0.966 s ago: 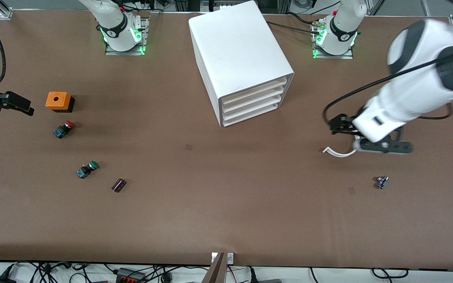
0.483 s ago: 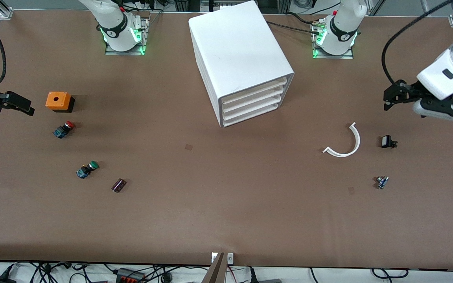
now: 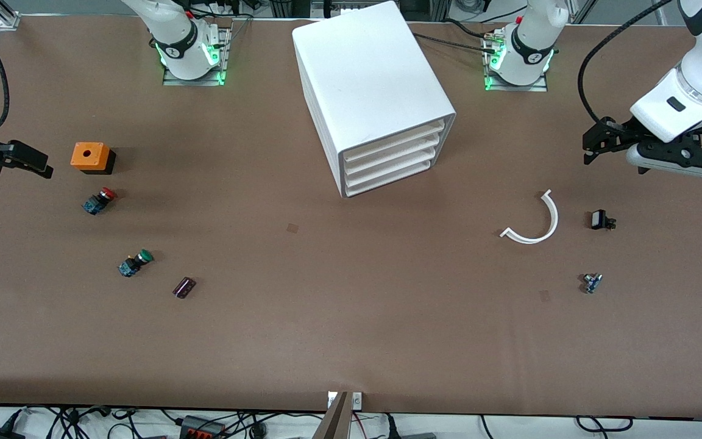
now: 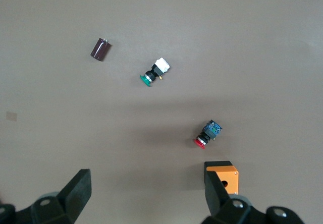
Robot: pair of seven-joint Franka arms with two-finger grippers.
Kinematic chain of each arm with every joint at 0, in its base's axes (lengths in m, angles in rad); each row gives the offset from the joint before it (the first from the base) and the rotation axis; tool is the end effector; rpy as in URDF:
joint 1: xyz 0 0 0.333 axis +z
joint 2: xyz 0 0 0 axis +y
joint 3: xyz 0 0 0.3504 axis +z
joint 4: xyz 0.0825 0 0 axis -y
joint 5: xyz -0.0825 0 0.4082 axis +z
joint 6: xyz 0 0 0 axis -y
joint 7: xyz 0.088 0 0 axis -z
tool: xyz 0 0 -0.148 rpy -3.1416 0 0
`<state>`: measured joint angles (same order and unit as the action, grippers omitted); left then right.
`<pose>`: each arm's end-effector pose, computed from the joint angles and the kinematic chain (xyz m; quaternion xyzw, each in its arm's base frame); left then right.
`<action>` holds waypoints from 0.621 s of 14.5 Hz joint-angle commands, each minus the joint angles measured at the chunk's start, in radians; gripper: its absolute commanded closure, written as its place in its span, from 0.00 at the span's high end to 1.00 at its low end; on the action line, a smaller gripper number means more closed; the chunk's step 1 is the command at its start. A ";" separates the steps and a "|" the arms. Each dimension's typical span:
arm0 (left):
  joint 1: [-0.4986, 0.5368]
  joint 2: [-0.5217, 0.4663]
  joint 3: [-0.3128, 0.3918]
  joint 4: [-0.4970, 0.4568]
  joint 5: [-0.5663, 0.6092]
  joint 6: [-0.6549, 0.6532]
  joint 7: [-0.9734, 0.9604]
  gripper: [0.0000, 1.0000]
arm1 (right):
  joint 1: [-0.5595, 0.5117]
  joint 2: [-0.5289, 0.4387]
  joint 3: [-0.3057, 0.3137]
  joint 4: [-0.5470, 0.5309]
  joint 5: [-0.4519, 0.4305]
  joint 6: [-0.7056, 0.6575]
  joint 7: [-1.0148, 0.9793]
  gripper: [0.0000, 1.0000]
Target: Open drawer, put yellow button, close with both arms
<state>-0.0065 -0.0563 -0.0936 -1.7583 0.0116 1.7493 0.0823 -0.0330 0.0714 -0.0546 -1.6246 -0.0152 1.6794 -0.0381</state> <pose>0.5703 -0.0569 0.5721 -0.9955 0.0919 -0.0236 0.0081 0.6057 -0.0543 0.5581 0.9996 -0.0238 -0.0088 0.0090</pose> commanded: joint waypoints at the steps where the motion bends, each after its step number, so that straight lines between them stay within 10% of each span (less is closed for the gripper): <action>1: -0.006 -0.011 0.011 -0.010 -0.019 -0.005 -0.012 1.00 | -0.011 -0.022 0.015 -0.020 -0.006 -0.003 -0.016 1.00; 9: -0.006 -0.007 0.002 0.005 -0.019 -0.010 -0.019 1.00 | -0.008 -0.022 0.016 -0.018 -0.006 0.000 -0.014 1.00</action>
<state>-0.0099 -0.0563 -0.0931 -1.7586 0.0048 1.7482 0.0739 -0.0328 0.0714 -0.0504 -1.6246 -0.0152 1.6794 -0.0406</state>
